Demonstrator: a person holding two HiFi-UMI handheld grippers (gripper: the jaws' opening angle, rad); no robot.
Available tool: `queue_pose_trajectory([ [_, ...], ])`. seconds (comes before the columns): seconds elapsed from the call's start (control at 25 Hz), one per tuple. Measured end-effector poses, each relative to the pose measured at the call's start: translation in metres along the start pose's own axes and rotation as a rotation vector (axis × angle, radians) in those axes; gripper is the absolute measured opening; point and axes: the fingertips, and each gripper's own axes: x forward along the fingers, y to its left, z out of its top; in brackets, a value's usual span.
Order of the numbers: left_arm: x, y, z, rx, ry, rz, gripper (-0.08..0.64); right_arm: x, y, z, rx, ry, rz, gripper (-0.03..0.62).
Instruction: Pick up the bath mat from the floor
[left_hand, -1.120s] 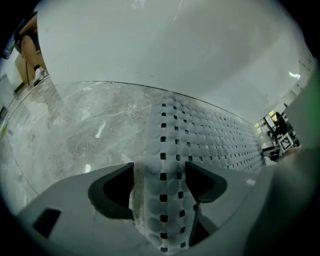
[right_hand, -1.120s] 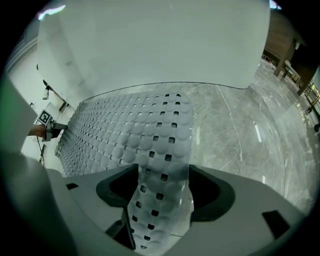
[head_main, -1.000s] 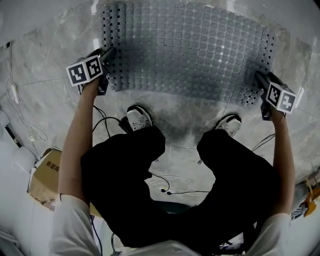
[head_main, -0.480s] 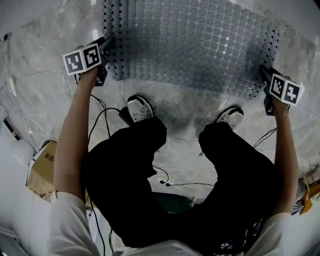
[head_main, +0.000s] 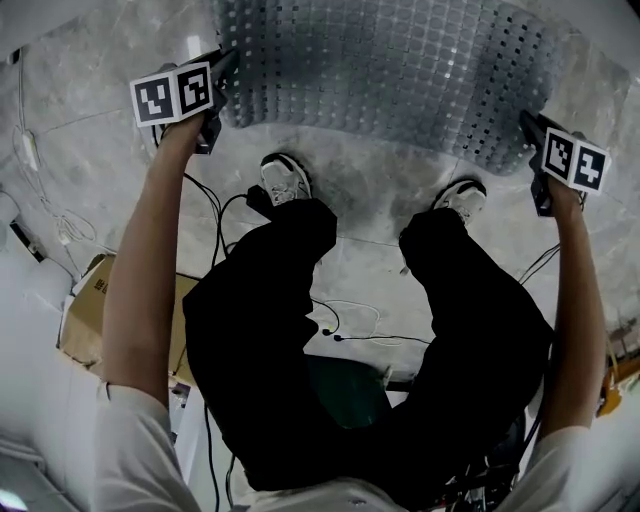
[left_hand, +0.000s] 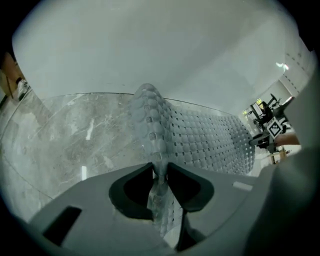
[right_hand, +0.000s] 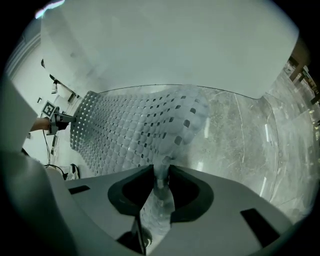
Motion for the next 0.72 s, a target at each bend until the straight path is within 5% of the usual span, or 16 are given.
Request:
queue_pose_trajectory([
  [0.2,-0.022,-0.034,0.002,0.078,0.066,-0.034,0.094,-0.023,0.031,0.004,-0.029,0.021,0.024,0.089],
  [0.72,-0.063,-0.103,0.006,0.126,0.16,-0.11,0.083,-0.076,0.108,0.016,-0.111,0.033,0.11,0.059],
])
